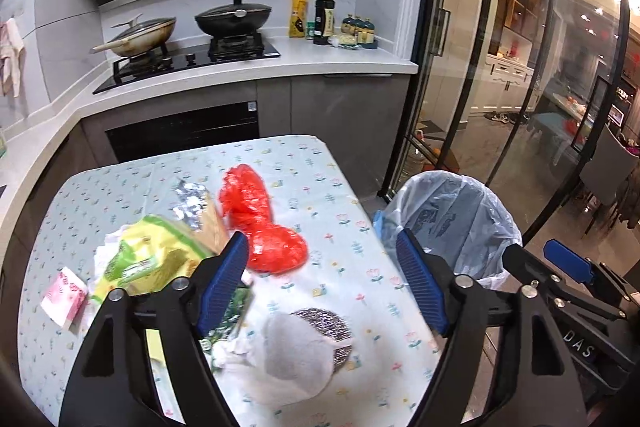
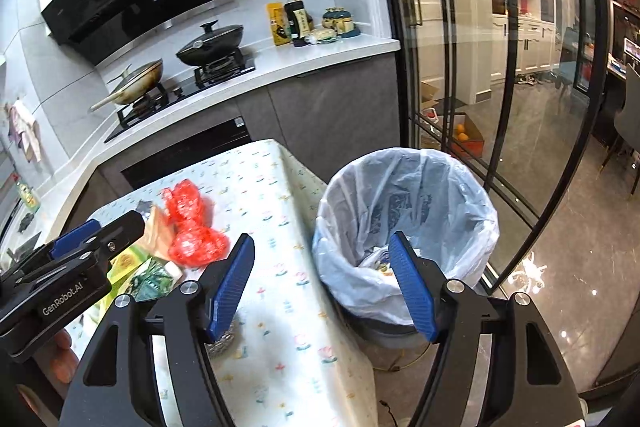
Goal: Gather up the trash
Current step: 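Return to the table and grasp the white tissue with the right gripper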
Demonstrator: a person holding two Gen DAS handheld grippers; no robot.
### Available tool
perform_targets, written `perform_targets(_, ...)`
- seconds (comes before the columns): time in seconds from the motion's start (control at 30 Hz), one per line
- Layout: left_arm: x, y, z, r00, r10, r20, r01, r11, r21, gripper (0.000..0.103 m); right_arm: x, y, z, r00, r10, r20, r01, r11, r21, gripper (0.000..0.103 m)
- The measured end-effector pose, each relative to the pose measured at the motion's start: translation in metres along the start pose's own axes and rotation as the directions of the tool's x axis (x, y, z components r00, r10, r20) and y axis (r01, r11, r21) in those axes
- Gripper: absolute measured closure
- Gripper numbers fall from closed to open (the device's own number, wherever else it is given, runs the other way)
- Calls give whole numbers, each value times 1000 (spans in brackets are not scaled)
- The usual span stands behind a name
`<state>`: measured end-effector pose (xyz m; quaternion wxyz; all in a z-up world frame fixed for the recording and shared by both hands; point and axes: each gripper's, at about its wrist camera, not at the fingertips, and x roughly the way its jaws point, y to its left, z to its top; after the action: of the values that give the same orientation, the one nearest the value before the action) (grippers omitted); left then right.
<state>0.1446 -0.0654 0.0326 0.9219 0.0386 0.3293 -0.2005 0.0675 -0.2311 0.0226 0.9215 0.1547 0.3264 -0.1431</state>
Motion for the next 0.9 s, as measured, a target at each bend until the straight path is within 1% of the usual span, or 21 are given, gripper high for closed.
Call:
perform_targets(0.17,-11,30,-8,999,43,1,-43,999,-28,25,-3,24,-8,1000,30,-9,-30,999,-24,35)
perform_targets(0.23,-14,46,-12,998,65,-6,-65,997,-46,19,-3,35,-12,999,43,-17,-44,998,-37,35)
perform_targets(0.47,-25,119,-31,987,154,-42,-158,980,-122,16,7,75,-31,994,85,-72,-90,993,-76,35)
perform_targets(0.7,-30,193,-58,964,245,-105,-262,944,-200,16,27,107,-58,983,111,-146,-125,988,-92,35)
perform_targets(0.83,-33,226,-75,948,287,-137,-312,923,-227,16,36,123,-76,976,119,-185,-140,985,-104,35)
perform_targets(0.9,-33,239,-83,942,296,-157,-328,912,-245,16,40,132,-85,969,128,-209,-153,982,-111,35)
